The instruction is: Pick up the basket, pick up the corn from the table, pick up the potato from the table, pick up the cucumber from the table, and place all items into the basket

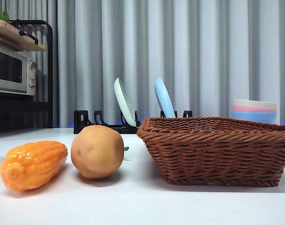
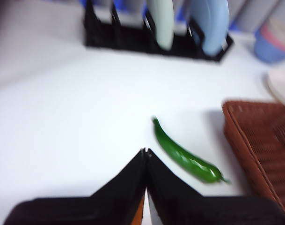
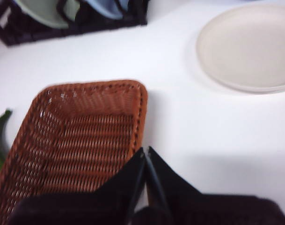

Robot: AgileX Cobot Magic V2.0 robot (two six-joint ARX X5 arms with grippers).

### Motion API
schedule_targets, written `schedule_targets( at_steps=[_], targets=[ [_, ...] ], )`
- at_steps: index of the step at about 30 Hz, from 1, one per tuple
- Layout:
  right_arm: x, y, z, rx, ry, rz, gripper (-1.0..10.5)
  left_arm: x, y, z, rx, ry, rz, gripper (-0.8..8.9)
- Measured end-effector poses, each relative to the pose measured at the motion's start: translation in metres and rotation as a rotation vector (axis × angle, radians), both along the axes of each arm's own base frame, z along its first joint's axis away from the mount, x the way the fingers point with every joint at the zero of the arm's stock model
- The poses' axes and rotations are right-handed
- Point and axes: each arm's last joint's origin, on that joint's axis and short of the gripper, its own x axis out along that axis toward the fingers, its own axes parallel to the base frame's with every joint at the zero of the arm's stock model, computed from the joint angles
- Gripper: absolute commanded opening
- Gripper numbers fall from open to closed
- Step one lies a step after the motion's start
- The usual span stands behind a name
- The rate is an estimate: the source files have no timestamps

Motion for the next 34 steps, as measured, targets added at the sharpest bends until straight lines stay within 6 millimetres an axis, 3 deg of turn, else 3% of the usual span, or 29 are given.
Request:
schedule_targets(
  at_steps=[7,10,12,19,28,32,34],
  targets=[
    [0.017,0.008,-0.010,0.063,0.106,0.192,0.5,0.025,-0.007,-0.004,-0.072,0.127,-0.168,0.36],
    [0.022,0.009,-0.016,0.063,0.136,0.204,2.8,0.027,-0.008,-0.006,-0.091,0.145,-0.201,3.23],
    [0.025,0.009,-0.020,0.060,0.154,0.205,3.5,0.027,-0.008,-0.006,-0.094,0.145,-0.204,3.91],
    [0.043,0.011,-0.038,0.054,0.224,0.203,3.5,0.027,-0.008,-0.006,-0.102,0.146,-0.218,3.91],
    [0.080,0.016,-0.083,0.052,0.399,0.200,3.3,0.025,-0.009,-0.008,-0.115,0.180,-0.233,3.91],
    [0.093,0.020,-0.102,0.109,0.484,0.237,-0.2,0.024,-0.009,-0.009,-0.117,0.190,-0.231,3.77],
    [0.093,0.020,-0.104,0.118,0.495,0.235,-0.2,0.024,-0.009,-0.010,-0.118,0.200,-0.230,3.77]
  ],
)
